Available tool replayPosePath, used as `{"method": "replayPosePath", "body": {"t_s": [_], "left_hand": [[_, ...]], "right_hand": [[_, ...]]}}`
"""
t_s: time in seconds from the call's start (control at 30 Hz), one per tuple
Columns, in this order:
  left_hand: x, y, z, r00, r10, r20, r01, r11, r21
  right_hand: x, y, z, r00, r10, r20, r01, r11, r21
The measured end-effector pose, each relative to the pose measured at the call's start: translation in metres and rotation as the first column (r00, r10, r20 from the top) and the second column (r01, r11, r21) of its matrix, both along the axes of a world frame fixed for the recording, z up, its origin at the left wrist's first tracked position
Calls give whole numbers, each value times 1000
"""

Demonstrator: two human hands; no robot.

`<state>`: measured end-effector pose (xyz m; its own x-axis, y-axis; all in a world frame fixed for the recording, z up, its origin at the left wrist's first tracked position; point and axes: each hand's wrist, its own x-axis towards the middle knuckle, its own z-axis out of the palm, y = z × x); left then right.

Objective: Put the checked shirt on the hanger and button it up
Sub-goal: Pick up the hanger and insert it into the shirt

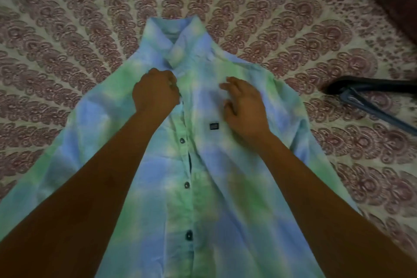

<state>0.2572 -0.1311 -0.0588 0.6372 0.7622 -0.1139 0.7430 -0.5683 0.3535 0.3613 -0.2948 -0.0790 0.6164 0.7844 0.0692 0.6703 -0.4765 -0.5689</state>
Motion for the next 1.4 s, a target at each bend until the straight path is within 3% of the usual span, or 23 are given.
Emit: {"method": "replayPosePath", "body": {"t_s": [0.13, 0.23, 0.3, 0.37, 0.43, 0.5, 0.57, 0.63, 0.73, 0.8, 0.9, 0.97, 1.07, 1.2, 1.3, 1.4], "left_hand": [[27, -49, 4, 960, -212, 184, 236, 965, -115], [55, -86, -3, 910, -310, 276, 364, 915, -173], [74, -106, -11, 891, -363, 273, 419, 889, -184], [95, -120, -20, 880, -413, 236, 460, 864, -206], [113, -123, -26, 887, -419, 195, 455, 865, -210], [128, -123, -31, 899, -407, 162, 437, 863, -254], [136, -123, -30, 916, -388, 105, 402, 871, -283], [139, -118, -26, 912, -411, 16, 404, 887, -223], [141, -107, -13, 884, -459, -94, 438, 881, -180], [141, -96, -6, 915, -391, -97, 372, 913, -169], [136, -101, 3, 955, -298, 2, 295, 944, -147], [129, -119, 9, 940, -332, 83, 342, 919, -197], [107, -154, 8, 910, -399, 114, 414, 863, -290], [64, -198, 2, 797, -542, -267, 491, 838, -238], [23, -226, 0, 807, -515, -288, 492, 857, -154], [-11, -251, -1, 815, -503, -289, 466, 864, -189]], "right_hand": [[18, -83, 4, 927, -363, 93, 368, 929, -39], [21, -135, -2, 800, -593, 97, 596, 764, -247], [12, -162, -5, 712, -699, 75, 684, 664, -303], [1, -188, -9, 702, -708, 74, 689, 649, -323], [-6, -204, -15, 771, -635, 59, 601, 693, -399], [-6, -215, -17, 811, -584, 22, 548, 747, -377], [3, -221, -13, 768, -640, -23, 621, 754, -215], [24, -225, -5, 670, -734, -113, 730, 678, -80], [61, -240, 2, 616, -727, -302, 761, 649, -9], [81, -246, 7, 611, -707, -357, 759, 652, 7], [105, -249, 16, 611, -730, -307, 778, 625, 62], [113, -249, 17, 623, -722, -302, 767, 639, 55], [99, -262, 8, 646, -722, -247, 719, 684, -119], [29, -307, -3, 617, -787, -8, 706, 558, -436], [-27, -342, -12, 643, -742, 191, 741, 538, -402], [-61, -373, -10, 572, -797, 196, 788, 467, -401]]}}
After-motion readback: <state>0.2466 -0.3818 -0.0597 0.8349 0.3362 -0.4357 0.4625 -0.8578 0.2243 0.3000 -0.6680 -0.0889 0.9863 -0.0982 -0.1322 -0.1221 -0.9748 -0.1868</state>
